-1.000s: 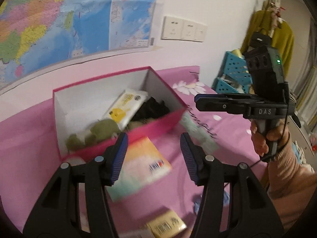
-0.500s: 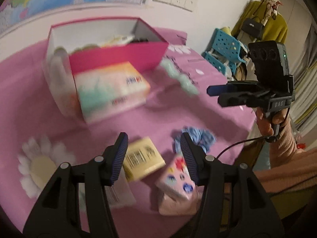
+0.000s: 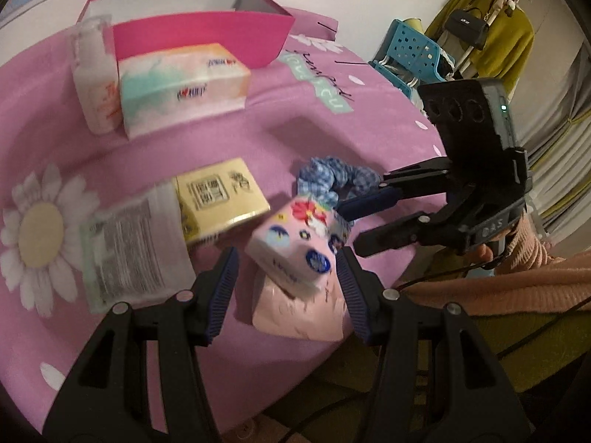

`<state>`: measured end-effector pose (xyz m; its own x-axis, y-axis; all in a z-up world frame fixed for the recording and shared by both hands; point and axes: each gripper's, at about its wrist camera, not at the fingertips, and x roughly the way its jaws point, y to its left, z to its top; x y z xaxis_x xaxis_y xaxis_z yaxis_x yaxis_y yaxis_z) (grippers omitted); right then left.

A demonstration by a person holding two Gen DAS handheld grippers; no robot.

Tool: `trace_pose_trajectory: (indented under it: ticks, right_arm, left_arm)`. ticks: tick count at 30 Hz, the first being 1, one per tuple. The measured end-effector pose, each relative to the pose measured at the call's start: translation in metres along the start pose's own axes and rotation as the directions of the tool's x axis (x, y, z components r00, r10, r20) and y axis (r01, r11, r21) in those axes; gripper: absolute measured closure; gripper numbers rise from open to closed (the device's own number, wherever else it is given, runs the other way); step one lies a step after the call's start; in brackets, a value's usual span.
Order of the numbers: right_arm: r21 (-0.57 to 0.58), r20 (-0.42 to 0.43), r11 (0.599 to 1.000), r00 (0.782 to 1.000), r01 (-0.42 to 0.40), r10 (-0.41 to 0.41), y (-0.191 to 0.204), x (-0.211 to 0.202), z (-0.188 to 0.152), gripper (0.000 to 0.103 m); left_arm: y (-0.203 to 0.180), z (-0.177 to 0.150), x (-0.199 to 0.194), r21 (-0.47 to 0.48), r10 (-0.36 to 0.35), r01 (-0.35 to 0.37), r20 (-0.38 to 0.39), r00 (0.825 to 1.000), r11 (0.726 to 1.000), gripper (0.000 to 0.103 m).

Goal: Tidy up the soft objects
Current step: 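Grasp the floral pink tissue pack with the right gripper, then carry the floral tissue pack with the right gripper and release it into the box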

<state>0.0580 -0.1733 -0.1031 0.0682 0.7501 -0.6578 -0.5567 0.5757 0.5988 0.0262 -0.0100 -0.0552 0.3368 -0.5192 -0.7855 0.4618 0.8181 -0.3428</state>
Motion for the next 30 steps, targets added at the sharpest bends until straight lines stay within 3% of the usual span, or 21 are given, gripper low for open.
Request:
trace_pose_trajectory:
  ticks: [2,6,18,30]
  right_arm:
    - [0.017,0.011,1.0,1.0,-0.005,0.005,-0.004,0.003,0.0,0.057]
    - [0.039,0.036,0.999,0.999,-0.036,0.034,-0.007,0.009,0.003,0.057]
    - [-0.008,0.104,1.0,0.995,0.0,0.001,0.012,-0.004,0.004,0.057]
    - [-0.069,0.25,0.993,0.965,0.094,-0.074,0.029,-0.046,0.039,0.057]
  left_arm:
    - [-0.001,-0.003,0.002,-0.004,-0.006,0.006,-0.006,1.0,1.0,0.046]
    - [-0.006,-0.006,0.005,0.005,-0.023,0.024,-0.02,1.0,1.0,0.062]
    - [-0.009,-0.003,0.003,0.007,-0.022,0.022,-0.001,1.0,1.0,0.062]
    - [-0.011,0.037,-0.021,0.055,-0.004,-0.003,0.124,0.992,0.998,0.062]
